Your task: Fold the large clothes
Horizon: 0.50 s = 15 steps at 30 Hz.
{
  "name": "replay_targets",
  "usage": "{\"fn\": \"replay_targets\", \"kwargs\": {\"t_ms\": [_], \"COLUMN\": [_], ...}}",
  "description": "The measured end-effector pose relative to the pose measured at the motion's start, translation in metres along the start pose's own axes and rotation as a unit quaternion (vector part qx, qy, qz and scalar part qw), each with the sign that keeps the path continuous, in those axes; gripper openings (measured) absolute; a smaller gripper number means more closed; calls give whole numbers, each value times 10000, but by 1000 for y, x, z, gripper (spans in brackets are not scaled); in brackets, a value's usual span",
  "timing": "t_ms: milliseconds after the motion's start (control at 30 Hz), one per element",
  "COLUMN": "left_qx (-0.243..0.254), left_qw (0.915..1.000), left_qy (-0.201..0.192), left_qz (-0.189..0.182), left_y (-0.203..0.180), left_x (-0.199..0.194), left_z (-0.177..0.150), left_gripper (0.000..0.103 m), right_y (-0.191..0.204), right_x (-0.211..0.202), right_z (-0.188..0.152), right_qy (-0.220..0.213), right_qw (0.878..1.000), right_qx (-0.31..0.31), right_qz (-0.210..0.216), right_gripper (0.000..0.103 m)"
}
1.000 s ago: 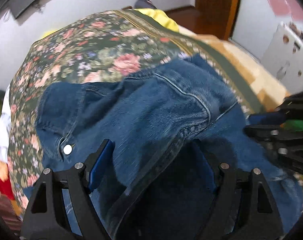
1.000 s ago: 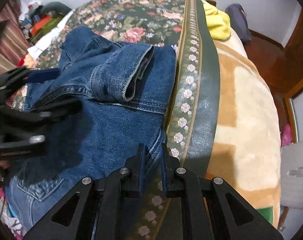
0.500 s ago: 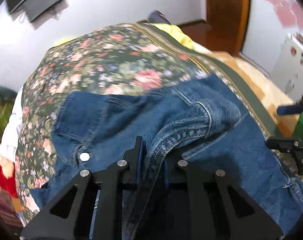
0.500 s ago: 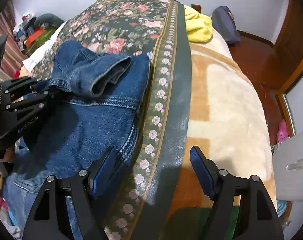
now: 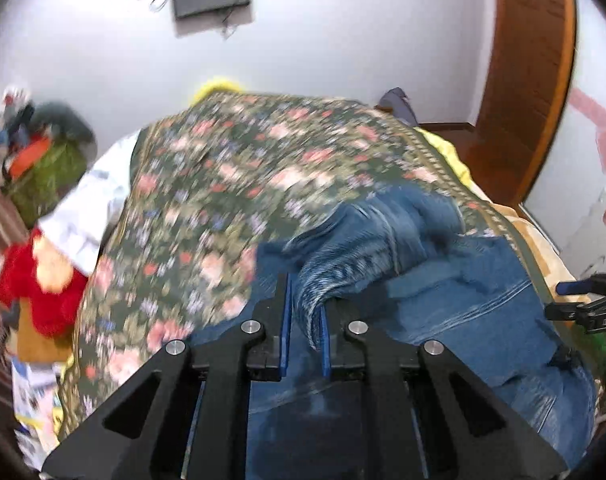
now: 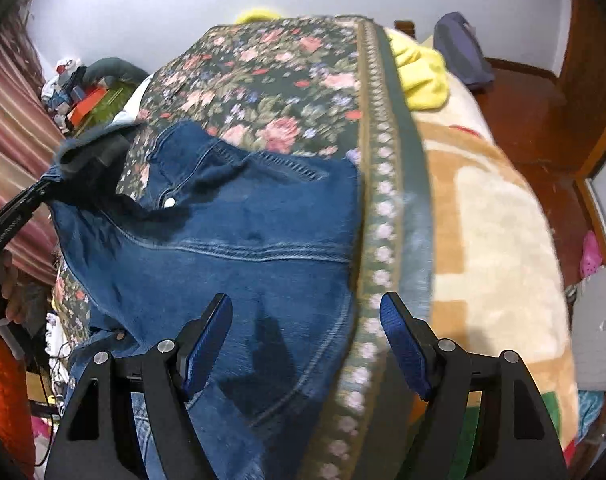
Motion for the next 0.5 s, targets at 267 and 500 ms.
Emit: {"fn": "replay_targets", "kwargs": {"t_ms": [267, 500], "left_qx": [-778, -1107], "left_qw": [9913, 9844], "left_qy": [1029, 1305], "left_qz": [-244, -402], "left_y": [56, 68], "left_x": [40, 45], "left_z": [-85, -133], "left_gripper": [18, 29], "right_y": [-9, -6], "right_x": [40, 40], "right_z": [-19, -19], "right_qy": [535, 596], "right_qw": [9958, 9957], "right_qx": [733, 714], "right_qz": [83, -27], "right_gripper": [80, 80]}}
Point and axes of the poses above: each gripper's, at about its wrist camera, not at the fingertips, and x roughly the way its jaws point, y to its left, z to its top, the point moved 1 cm from there along x, roughly the way its jaws point, and after that the axes turned 7 degrees about -y, right-handed, at the moved point
